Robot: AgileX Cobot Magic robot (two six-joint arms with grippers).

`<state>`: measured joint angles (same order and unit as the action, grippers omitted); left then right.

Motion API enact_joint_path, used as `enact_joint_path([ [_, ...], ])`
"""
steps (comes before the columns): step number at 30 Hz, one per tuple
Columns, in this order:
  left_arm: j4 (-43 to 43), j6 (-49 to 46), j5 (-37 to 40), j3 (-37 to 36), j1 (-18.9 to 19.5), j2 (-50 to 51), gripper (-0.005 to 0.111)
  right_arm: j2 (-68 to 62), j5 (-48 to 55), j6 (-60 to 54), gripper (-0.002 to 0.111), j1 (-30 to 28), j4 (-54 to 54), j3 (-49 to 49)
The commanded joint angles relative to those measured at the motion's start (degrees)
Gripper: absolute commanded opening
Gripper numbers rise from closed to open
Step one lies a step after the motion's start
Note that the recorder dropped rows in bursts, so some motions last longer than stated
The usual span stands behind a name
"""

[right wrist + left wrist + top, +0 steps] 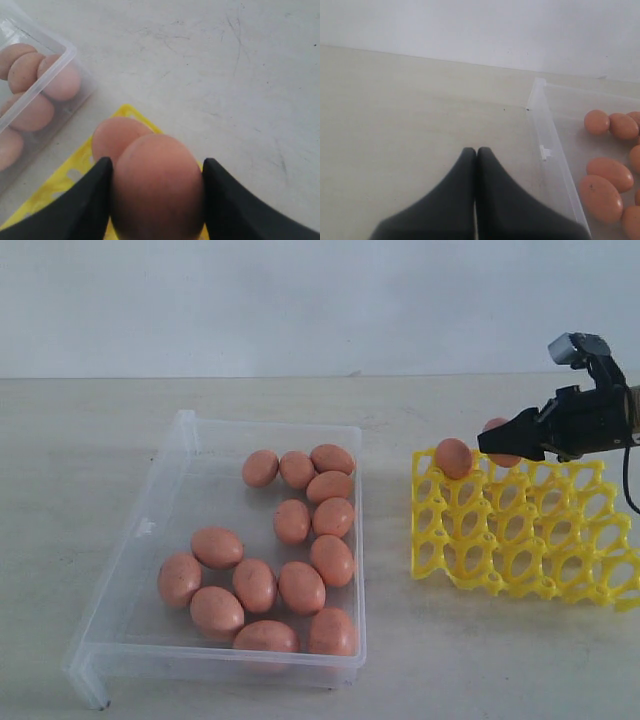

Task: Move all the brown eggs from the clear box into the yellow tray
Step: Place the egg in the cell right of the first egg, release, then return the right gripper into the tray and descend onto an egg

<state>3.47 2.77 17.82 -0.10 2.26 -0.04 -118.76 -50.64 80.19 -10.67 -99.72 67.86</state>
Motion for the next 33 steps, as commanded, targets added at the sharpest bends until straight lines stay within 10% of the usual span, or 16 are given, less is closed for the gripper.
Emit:
enact_joint_path([
  [1,0.13,0.03,-0.4,0.1,-0.16,0.04,-0.004,0.18,-0.24,0.13,0.024,-0.06,-0.23,0.13],
  [8,0.13,0.03,-0.4,0.1,-0.16,0.04,-0.004,0.18,1.53,-0.13,0.026,-0.06,0.08,0.13],
  [15,0.13,0.03,-0.4,0.1,-0.16,0.04,-0.004,0.18,1.36,-0.13,0.054,-0.06,2.16,0.13],
  [33,0.13,0.03,-0.4,0.1,-0.16,0.04,-0.004,1.69,-0.71,3.16,0.051,-0.06,7.58,0.24],
])
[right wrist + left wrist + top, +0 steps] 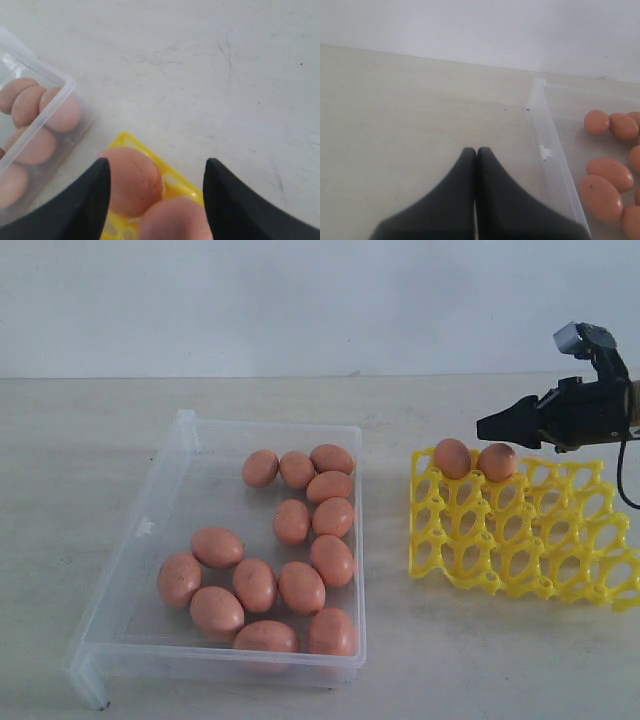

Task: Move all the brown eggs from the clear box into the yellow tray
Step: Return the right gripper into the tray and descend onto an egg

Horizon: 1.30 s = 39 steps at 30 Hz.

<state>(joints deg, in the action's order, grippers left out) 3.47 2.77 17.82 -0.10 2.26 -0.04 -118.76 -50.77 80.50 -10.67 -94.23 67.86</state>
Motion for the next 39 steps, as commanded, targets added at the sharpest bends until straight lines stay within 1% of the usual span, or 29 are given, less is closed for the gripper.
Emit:
enact_joint_path([
  [1,0.13,0.03,-0.4,0.1,-0.16,0.04,-0.004,2.38,-0.76,3.79,0.047,-0.06,2.1,0.24],
  [3,0.13,0.03,-0.4,0.1,-0.16,0.04,-0.004,5.04,-0.76,5.58,0.03,-0.06,2.1,0.24],
  [5,0.13,0.03,-0.4,0.1,-0.16,0.04,-0.004,8.62,-1.2,5.72,0.008,-0.06,2.1,0.24],
  [6,0.13,0.03,-0.4,0.1,-0.16,0.04,-0.004,10.69,-1.35,5.72,0.0,-0.06,2.34,0.24],
  [10,0.13,0.03,-0.4,0.1,-0.16,0.04,-0.004,18.92,-2.21,6.04,0.0,0.8,6.4,0.24],
  [13,0.13,0.03,-0.4,0.1,-0.16,0.04,-0.004,25.08,-1.65,5.94,0.0,3.71,7.87,0.24],
  [15,0.13,0.03,-0.4,0.1,-0.16,0.04,-0.004,29.3,-0.18,5.94,0.0,7.44,7.6,0.24],
  [16,0.13,0.03,-0.4,0.1,-0.16,0.04,-0.004,33.03,2.56,5.94,0.0,12.68,6.89,0.24],
  [17,0.13,0.03,-0.4,0.1,-0.16,0.04,-0.004,34.6,4.5,5.94,0.0,15.8,6.85,0.24],
  [18,0.13,0.03,-0.4,0.1,-0.16,0.04,-0.004,36.75,8.8,6.08,0.0,22.07,7.03,0.24],
  [19,0.13,0.03,-0.4,0.1,-0.16,0.04,-0.004,37.47,11.96,6.08,0.0,25.83,7.03,0.24],
  [20,0.13,0.03,-0.4,0.1,-0.16,0.04,-0.004,37.7,20.2,5.47,0.0,32.68,5.95,0.24],
  [21,0.13,0.03,-0.4,0.1,-0.16,0.04,-0.004,37.04,28.26,3.45,0.0,39.25,2.48,0.24],
  [22,0.13,0.03,-0.4,0.1,-0.16,0.04,-0.004,36.02,35.66,2.16,0.0,43.54,-1.08,0.24],
  [23,0.13,0.03,-0.4,0.1,-0.16,0.04,-0.004,33.98,48.31,1.66,0.0,48.67,-5.71,0.24],
  [24,0.13,0.03,-0.4,0.1,-0.16,0.04,-0.004,31.98,55.65,0.28,0.0,51.78,-5.71,0.24],
  [25,0.13,0.03,-0.4,0.1,-0.16,0.04,-0.004,28.97,66.88,-2.37,0.0,54.96,-5.71,0.24],
  [26,0.13,0.03,-0.4,0.1,-0.16,0.04,-0.004,26.56,71.78,-4.89,0.0,55.86,-5.71,0.24],
  [28,0.13,0.03,-0.4,0.1,-0.16,0.04,-0.004,21.39,76.72,-10.37,0.0,55.99,-4.12,0.34],
  [29,0.13,0.03,-0.4,0.1,-0.16,0.04,-0.004,19.19,78.88,-14.74,0.0,55.99,5.68,1.27],
  [30,0.13,0.03,-0.4,0.1,-0.16,0.04,-0.004,18.56,79.32,-18.23,0.0,55.99,12.01,2.14],
  [31,0.13,0.03,-0.4,0.1,-0.16,0.04,-0.004,17.88,79.3,-25.91,0.0,55.99,22.92,3.85],
  [33,0.13,0.03,-0.4,0.1,-0.16,0.04,-0.004,17.39,79.77,-40.65,0.0,55.99,39.47,6.86],
  [34,0.13,0.03,-0.4,0.1,-0.16,0.04,-0.004,17.08,81.67,-53.48,0.0,55.99,53.08,9.71],
  [36,0.13,0.03,-0.4,0.1,-0.16,0.04,-0.004,16.42,87.61,-70.71,0.0,55.99,72.69,14.57],
  [37,0.13,0.03,-0.4,0.1,-0.16,0.04,-0.004,15.74,93.89,-77.1,0.0,55.99,82.17,18.61],
  [39,0.13,0.03,-0.4,0.1,-0.16,0.04,-0.004,13.99,103.44,-82.49,0.0,55.99,90.89,24.46],
])
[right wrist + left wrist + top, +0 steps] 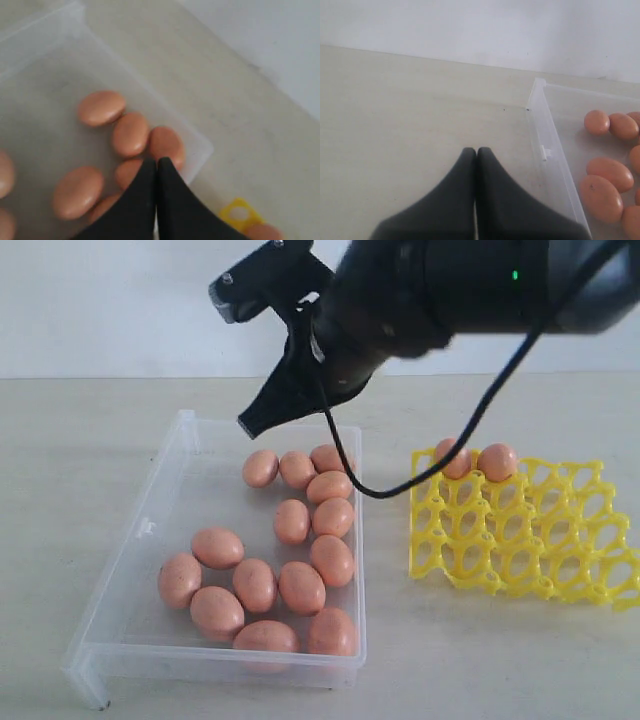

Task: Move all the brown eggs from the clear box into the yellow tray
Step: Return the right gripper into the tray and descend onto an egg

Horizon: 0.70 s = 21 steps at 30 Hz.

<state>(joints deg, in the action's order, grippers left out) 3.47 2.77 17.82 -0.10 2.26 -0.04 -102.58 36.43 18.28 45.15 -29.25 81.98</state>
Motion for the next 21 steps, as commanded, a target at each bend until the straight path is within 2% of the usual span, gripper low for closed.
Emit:
enact_joint_path([
  [1,0.13,0.03,-0.4,0.1,-0.16,0.04,-0.004,-3.34,20.91,-20.81,0.0,0.17,29.25,13.22],
  [5,0.13,0.03,-0.4,0.1,-0.16,0.04,-0.004,-8.44,33.04,-22.14,0.0,0.17,35.47,19.95],
  [10,0.13,0.03,-0.4,0.1,-0.16,0.04,-0.004,-14.05,33.53,-23.34,0.0,0.17,40.94,20.39],
  [21,0.13,0.03,-0.4,0.1,-0.16,0.04,-0.004,-18.62,33.21,-26.36,0.0,0.17,42.06,20.39],
])
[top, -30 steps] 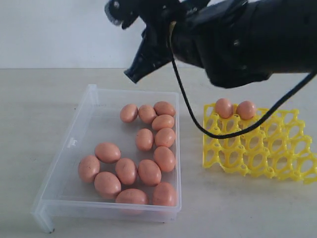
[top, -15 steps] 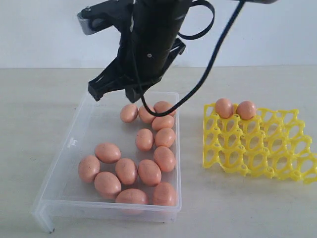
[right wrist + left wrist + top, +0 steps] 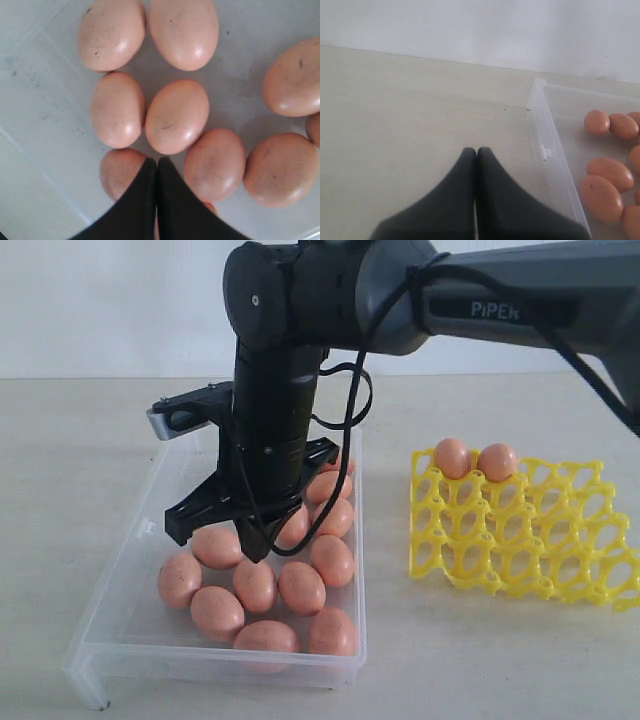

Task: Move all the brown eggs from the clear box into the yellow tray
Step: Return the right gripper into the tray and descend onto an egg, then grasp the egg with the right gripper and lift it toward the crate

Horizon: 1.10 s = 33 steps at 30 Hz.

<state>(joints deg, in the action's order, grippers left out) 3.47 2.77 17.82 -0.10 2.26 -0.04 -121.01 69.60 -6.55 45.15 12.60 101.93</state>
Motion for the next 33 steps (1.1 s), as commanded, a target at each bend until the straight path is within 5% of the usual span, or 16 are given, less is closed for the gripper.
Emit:
enact_joint_path([
  [1,0.13,0.03,-0.4,0.1,-0.16,0.04,-0.004,-0.19,-1.26,-1.81,0.0,0.17,0.21,0.45],
  [13,0.13,0.03,-0.4,0.1,-0.16,0.04,-0.004,-0.19,-6.2,-5.58,0.001,0.17,0.49,0.45],
  [15,0.13,0.03,-0.4,0.1,-0.16,0.04,-0.004,-0.32,-6.28,-5.97,0.009,0.17,0.77,0.45],
  [20,0.13,0.03,-0.4,0.1,-0.16,0.04,-0.004,-1.28,-8.97,-5.95,0.054,0.17,0.71,0.45],
  [22,0.13,0.03,-0.4,0.1,-0.16,0.04,-0.004,-1.51,-8.07,-3.91,0.063,0.17,0.89,0.45],
  [33,0.13,0.03,-0.4,0.1,-0.16,0.04,-0.004,-4.95,-5.37,5.88,0.063,0.06,-1.36,0.45],
])
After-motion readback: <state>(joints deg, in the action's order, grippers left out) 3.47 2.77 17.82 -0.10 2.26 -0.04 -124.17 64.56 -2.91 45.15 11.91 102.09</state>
